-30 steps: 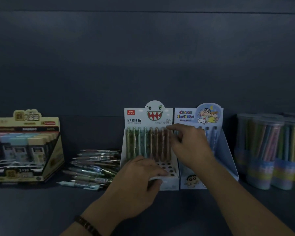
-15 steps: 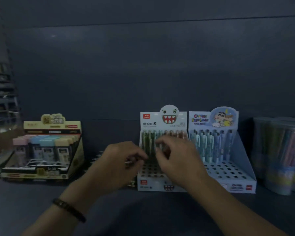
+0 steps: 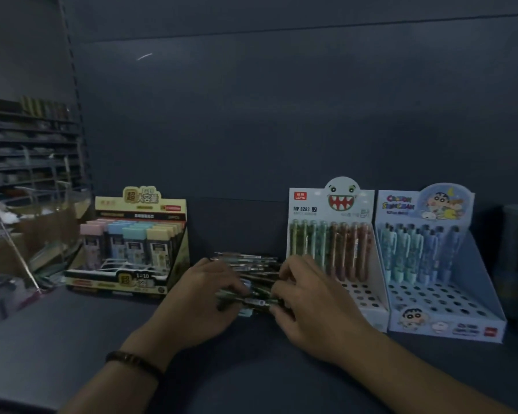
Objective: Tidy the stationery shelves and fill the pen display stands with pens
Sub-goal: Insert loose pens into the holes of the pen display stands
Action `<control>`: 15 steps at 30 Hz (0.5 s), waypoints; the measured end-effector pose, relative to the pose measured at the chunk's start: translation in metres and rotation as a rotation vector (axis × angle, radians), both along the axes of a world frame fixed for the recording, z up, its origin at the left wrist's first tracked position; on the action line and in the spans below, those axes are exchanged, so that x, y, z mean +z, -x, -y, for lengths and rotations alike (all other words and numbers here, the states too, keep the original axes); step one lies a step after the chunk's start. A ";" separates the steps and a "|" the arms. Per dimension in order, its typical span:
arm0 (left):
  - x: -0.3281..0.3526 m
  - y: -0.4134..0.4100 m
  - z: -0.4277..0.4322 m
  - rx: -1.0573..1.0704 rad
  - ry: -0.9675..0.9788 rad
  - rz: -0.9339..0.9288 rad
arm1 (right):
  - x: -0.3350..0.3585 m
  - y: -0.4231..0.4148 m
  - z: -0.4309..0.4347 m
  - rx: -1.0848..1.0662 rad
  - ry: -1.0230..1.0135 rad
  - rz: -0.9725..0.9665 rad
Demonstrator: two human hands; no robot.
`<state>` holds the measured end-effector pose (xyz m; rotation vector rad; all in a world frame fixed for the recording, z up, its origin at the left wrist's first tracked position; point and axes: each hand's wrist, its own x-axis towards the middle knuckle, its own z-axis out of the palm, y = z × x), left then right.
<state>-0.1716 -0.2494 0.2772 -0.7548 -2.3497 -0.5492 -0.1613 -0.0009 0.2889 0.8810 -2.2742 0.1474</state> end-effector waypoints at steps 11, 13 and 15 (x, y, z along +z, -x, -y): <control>0.000 0.000 0.002 -0.023 -0.025 0.020 | 0.001 0.000 0.009 -0.110 -0.143 -0.036; -0.001 0.001 0.001 -0.012 -0.022 0.017 | 0.000 0.001 0.008 -0.093 -0.110 -0.030; -0.001 0.002 0.002 0.003 -0.026 0.021 | 0.000 0.002 0.006 -0.033 -0.040 -0.020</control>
